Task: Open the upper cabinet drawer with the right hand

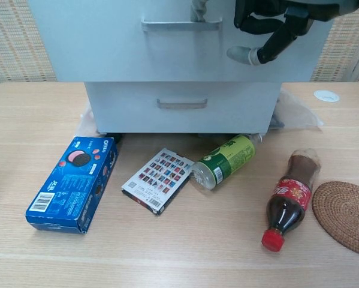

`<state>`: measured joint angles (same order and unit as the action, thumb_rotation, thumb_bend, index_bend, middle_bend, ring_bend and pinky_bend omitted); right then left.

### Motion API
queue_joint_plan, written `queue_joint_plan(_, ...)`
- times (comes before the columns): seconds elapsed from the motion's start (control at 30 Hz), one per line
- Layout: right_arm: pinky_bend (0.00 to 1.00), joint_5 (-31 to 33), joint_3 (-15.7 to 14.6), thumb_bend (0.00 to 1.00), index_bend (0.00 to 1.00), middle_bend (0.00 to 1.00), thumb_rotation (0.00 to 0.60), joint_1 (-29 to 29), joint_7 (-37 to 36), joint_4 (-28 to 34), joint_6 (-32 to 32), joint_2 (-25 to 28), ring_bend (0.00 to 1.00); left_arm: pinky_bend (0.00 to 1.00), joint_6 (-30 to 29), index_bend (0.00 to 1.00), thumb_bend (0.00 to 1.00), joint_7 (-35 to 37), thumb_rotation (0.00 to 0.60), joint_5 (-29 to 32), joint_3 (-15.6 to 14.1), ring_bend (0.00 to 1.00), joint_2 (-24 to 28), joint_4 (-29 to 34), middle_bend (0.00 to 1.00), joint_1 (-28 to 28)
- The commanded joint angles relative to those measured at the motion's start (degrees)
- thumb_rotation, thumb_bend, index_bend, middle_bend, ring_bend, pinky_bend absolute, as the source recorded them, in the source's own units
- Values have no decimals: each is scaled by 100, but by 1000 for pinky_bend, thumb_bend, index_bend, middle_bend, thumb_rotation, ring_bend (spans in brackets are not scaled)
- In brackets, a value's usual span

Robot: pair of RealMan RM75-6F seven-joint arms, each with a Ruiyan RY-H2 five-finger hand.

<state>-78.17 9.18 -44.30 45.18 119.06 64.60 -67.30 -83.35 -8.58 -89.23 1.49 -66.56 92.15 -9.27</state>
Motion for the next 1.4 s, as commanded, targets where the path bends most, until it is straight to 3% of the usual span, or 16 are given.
queue_joint_plan(0.03, 856, -57, -24, 350, 258, 906, 600, 20, 12, 35, 7, 6, 940, 114, -3, 128, 356, -4, 600, 3, -4, 57, -2, 1, 61, 5)
queue_joint_plan(1.03, 856, -787, -354, 350, 258, 906, 600, 495, 385, 582, 250, 63, 941, 114, 15, 128, 356, 8, 600, -39, -22, 57, 4, -28, 61, -20)
queue_joint_plan(1.4, 856, -1780, -519, 351, 258, 865, 600, 965, -200, 570, 854, 201, 935, 114, -4, 128, 356, 17, 600, -54, -22, 57, 21, -9, 61, -19)
